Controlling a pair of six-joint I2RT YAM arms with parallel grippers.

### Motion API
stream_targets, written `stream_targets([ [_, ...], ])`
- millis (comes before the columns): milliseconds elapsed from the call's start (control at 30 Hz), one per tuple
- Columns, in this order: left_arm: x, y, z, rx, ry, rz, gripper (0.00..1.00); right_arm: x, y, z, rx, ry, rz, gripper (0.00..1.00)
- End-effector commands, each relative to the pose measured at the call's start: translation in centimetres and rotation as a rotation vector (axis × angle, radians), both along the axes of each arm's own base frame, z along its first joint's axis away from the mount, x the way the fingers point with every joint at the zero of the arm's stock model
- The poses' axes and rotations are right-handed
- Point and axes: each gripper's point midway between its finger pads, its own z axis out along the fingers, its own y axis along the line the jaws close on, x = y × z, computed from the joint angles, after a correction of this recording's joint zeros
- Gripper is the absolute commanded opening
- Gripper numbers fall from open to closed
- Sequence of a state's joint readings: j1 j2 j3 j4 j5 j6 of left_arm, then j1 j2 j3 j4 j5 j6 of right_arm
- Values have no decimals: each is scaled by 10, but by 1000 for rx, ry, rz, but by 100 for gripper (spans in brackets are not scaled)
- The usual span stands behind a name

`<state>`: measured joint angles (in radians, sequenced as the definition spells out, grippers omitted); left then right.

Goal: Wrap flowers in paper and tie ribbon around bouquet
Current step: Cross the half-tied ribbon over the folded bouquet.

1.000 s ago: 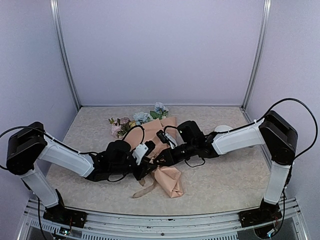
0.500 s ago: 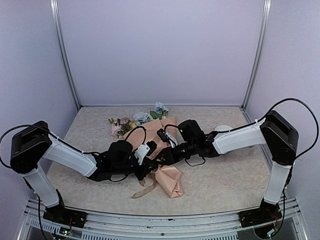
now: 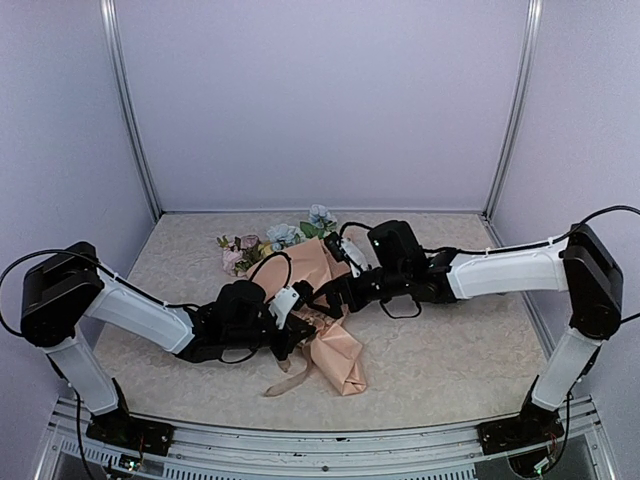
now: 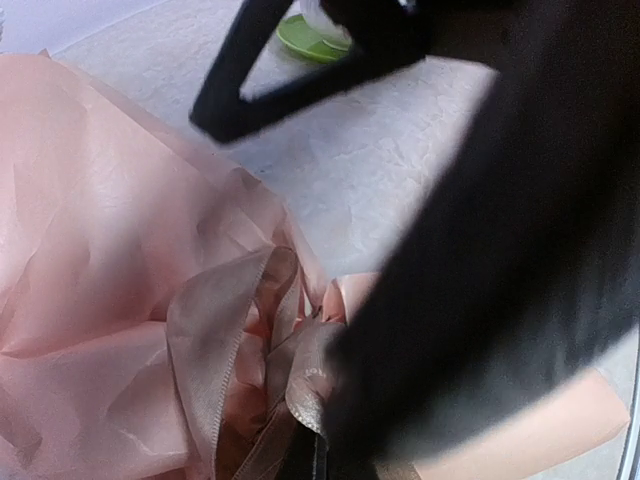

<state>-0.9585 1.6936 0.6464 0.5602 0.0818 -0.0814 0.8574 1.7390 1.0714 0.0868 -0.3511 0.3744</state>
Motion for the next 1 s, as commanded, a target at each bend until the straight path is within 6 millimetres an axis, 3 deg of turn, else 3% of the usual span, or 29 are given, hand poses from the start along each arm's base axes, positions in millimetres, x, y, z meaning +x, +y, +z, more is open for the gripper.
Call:
stream_targets([
  [0,5,-2,19,-60,18,9,0,47,-36,50,-34,-280,-130,100],
  [100,7,-1,19,-74,65,14,0,70,-56,75,39,-388,-213,100],
  [233,7,2,17,-98,148,5,0,77,-69,102,177,-451,-197,100],
  [367,6,0,15,-99,179,-7,0,58,-78,130,394,-507,8,100],
  [433,6,-1,13,-89,196,-12,0,63,-79,132,377,-524,26,94],
  [533,7,-3,9,-78,235,-13,0,67,-59,107,179,-533,57,73],
  [633,8,-1,5,-69,269,-3,0,63,-42,52,-42,-441,88,68],
  [733,8,-2,5,-77,299,-4,0,48,-37,14,-138,-331,129,58],
  [833,8,0,2,-67,325,4,0,24,-23,-13,-190,-246,214,51],
  [967,9,1,6,-83,322,6,0,10,-14,-30,-166,-154,266,30],
])
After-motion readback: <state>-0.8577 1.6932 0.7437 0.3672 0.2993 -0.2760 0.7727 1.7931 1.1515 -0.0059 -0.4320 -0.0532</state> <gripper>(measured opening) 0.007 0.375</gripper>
